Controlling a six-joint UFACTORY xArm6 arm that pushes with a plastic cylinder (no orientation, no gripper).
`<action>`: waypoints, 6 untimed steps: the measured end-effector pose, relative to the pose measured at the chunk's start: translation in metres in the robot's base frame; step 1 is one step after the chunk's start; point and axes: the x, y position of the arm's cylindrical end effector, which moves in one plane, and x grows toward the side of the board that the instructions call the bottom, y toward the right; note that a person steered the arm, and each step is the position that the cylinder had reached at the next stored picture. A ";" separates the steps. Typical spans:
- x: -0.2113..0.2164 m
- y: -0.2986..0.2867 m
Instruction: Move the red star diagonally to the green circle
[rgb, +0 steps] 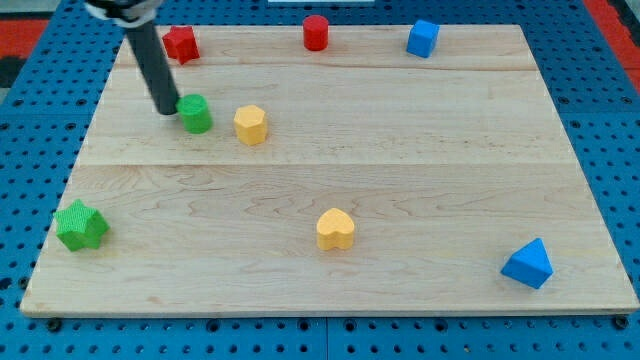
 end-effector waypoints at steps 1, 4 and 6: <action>-0.031 -0.038; -0.129 -0.020; -0.060 0.060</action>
